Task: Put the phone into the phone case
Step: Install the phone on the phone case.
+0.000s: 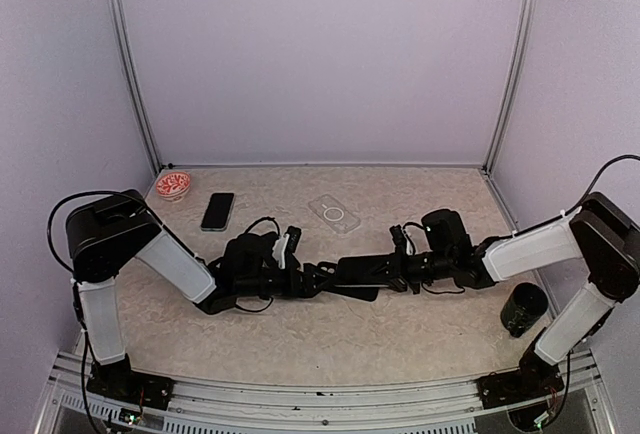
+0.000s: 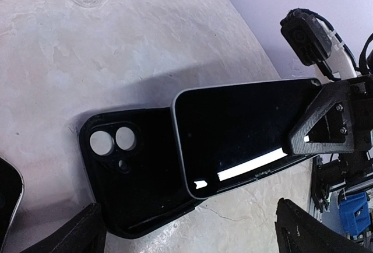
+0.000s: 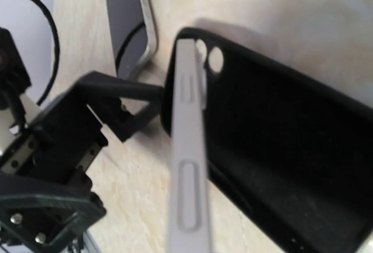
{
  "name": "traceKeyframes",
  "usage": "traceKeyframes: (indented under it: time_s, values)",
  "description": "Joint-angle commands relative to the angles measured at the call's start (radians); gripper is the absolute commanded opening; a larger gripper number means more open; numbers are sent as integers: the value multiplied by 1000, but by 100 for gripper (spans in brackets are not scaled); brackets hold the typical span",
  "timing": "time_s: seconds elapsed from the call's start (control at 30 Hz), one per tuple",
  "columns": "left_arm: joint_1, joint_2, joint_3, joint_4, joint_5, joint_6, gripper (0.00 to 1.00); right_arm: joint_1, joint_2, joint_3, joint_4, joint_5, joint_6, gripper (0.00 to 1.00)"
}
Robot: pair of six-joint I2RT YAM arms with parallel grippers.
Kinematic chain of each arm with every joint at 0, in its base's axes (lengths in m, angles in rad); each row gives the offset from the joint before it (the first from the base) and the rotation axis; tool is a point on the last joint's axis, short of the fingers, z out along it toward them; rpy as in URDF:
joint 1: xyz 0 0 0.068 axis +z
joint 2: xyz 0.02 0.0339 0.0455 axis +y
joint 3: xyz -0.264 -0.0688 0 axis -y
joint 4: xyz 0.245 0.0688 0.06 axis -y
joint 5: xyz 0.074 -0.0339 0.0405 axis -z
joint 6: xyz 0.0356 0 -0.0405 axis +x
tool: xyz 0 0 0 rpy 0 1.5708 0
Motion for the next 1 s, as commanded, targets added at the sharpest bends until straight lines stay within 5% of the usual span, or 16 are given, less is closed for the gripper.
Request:
traceKeyframes:
  time_s: [0.0,0.97]
  values:
    - [3,-25,34,-40,-11,24,99,-18,36,46,82,-95,-1,0]
    - [5,15,79,-51,-3,23,99,-71,225,26,330,-251,144,0]
